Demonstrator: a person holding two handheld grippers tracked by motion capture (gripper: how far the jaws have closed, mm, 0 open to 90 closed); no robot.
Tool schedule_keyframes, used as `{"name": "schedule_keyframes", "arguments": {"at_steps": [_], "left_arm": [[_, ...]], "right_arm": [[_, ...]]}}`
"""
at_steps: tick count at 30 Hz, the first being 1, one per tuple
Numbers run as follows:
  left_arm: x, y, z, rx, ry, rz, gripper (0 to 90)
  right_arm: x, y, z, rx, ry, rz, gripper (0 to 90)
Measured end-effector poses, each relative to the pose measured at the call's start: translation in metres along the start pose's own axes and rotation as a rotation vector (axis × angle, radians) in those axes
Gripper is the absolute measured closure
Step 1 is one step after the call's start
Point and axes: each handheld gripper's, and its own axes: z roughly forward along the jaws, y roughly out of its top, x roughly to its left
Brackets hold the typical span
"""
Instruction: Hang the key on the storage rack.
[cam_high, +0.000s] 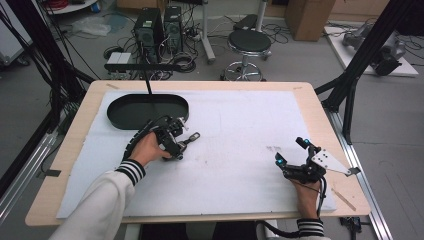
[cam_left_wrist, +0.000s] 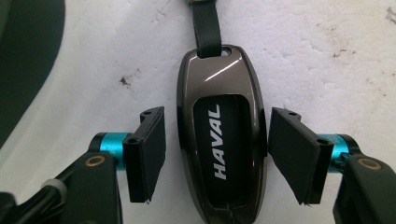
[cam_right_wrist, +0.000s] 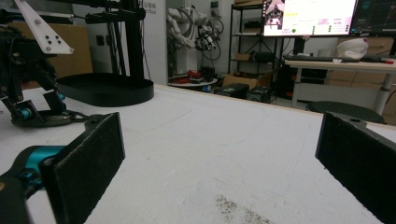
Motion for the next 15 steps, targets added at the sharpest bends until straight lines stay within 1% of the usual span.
{"name": "schedule_keyframes", "arguments": {"at_steps": [2, 3, 4, 5, 8, 9, 10, 12, 15], "left_arm": [[-0.0001, -0.0001, 0.0016, 0.014, 0.001, 0.001, 38.7], [0.0002, -0.0001, 0.0022, 0.015, 0.005, 0.002, 39.5], [0.0011, -0.0001, 0.0023, 0.014, 0.001, 0.000, 39.5], [0.0013, -0.0003, 0.0023, 0.008, -0.005, -0.011, 41.0], [0.0015, -0.0004, 0.0012, 0.013, -0.007, -0.013, 47.5], [0.0015, -0.0004, 0.0012, 0.013, -0.007, -0.013, 47.8], [0.0019, -0.0004, 0.0009, 0.015, -0.009, -0.025, 48.1], [0.0012, -0.0002, 0.0011, 0.016, -0.003, -0.034, 48.3], [0.0007, -0.0003, 0.0009, 0.015, 0.000, -0.040, 48.6]], "right_arm": [[0.0000, 0.0000, 0.0000, 0.000, 0.000, 0.000, 0.2], [-0.0002, 0.0000, -0.0001, 0.000, 0.000, -0.001, 0.2], [-0.0002, 0.0000, -0.0001, 0.000, 0.000, -0.001, 0.2], [-0.0001, 0.0000, -0.0001, 0.000, 0.000, 0.000, 0.2], [-0.0001, 0.0000, -0.0001, 0.000, 0.000, 0.000, 0.2], [-0.0001, 0.0000, -0.0001, 0.000, 0.000, 0.000, 0.2], [-0.0001, 0.0000, -0.0001, 0.000, 0.000, 0.000, 0.2], [0.0000, 0.0000, 0.0000, 0.000, 0.000, 0.001, 0.2], [0.0000, 0.0000, -0.0003, 0.003, 0.001, 0.002, 0.2]]}}
